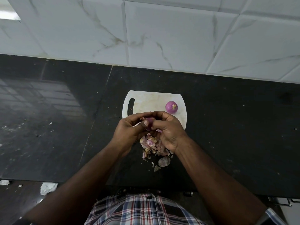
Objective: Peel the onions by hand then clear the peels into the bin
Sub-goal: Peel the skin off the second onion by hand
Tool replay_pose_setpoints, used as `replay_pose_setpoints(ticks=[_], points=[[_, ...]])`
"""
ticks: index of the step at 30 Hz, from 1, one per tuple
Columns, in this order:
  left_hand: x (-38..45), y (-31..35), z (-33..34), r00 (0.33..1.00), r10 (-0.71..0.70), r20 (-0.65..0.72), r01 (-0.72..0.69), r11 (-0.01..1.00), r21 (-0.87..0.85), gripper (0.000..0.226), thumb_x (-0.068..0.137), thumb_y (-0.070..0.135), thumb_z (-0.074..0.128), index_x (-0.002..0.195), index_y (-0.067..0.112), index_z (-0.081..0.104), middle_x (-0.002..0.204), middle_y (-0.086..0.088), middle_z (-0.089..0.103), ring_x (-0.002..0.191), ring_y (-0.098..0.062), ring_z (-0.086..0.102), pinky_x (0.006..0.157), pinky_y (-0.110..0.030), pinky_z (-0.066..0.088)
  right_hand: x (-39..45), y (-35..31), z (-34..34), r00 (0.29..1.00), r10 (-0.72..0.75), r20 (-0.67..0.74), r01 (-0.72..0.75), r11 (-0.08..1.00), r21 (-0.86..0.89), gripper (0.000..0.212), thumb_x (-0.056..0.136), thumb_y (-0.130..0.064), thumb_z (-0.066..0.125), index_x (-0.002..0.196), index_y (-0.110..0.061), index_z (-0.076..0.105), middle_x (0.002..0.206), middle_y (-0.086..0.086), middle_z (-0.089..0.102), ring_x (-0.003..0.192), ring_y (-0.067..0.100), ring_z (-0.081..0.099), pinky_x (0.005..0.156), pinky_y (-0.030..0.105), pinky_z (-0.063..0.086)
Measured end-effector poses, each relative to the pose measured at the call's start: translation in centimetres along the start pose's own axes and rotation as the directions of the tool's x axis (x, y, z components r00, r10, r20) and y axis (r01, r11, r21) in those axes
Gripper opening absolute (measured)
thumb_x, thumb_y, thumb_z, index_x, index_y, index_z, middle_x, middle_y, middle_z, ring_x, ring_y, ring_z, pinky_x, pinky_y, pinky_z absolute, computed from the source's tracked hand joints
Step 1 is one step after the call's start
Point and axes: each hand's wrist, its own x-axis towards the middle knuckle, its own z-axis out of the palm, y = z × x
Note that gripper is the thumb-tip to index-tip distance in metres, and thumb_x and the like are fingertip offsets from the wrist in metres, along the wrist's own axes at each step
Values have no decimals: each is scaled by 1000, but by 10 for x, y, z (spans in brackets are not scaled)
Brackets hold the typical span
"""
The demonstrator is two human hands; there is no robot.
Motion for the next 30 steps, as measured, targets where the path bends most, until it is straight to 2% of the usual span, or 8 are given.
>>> replay_pose_setpoints(ticks=[3,8,12,14,17,24,28,30], points=[[0,-1,3,1000,17,-11,-17,999,30,35,88,4,64,122,-3,66,115,-19,73,100,-26,72,80,-32,62,1,3,4,998,-55,-39,53,998,-46,35,78,19,58,103,-2,69,85,10,71,74,19,69,66,33,56],[2,1,-1,999,-25,-45,24,999,-30,32,87,10,63,118,5,67,108,-16,76,97,-27,74,79,-35,63,3,5,1,994,-86,-64,76,987,-142,42,77,19,54,103,-8,72,99,14,73,89,28,71,81,44,58],[3,3,-4,997,-66,-40,63,995,-71,35,87,11,62,121,5,66,109,-15,76,96,-26,73,81,-34,63,1,-4,-12,1000,-10,-8,9,998,-65,24,92,7,55,109,-3,70,102,16,72,92,24,70,83,39,60],[3,3,-4,997,-65,-45,62,996,-70,34,86,11,62,120,7,67,108,-14,76,98,-24,73,83,-35,62,1,-3,-14,1000,-23,18,24,998,-61,24,90,5,63,112,-1,68,104,16,73,96,26,72,85,38,60],[5,1,-3,997,-62,-52,60,997,-42,33,86,12,64,118,9,68,112,-14,75,101,-24,73,85,-36,62,3,0,-11,999,-44,-24,42,995,-88,29,83,12,66,109,-1,68,106,19,73,99,31,72,90,44,59],[1,-1,3,998,-19,-58,19,1000,3,35,81,14,67,116,9,69,106,-11,77,97,-22,74,79,-30,62,6,3,-6,995,-76,-64,66,988,-143,28,76,14,66,98,-4,70,93,14,72,88,28,71,83,44,60],[0,-2,6,997,-8,-75,10,1000,26,36,81,15,68,116,8,69,104,-11,77,97,-22,74,79,-31,62,9,6,-5,988,-110,-106,87,975,-205,28,74,11,67,96,-6,72,95,17,74,91,32,73,83,46,61],[0,-2,6,996,-17,-90,18,1000,9,33,87,13,65,119,5,67,105,-14,77,96,-25,74,76,-31,63,10,8,-5,982,-133,-131,98,964,-245,30,74,12,66,96,-8,72,95,16,74,93,32,73,81,45,62]])
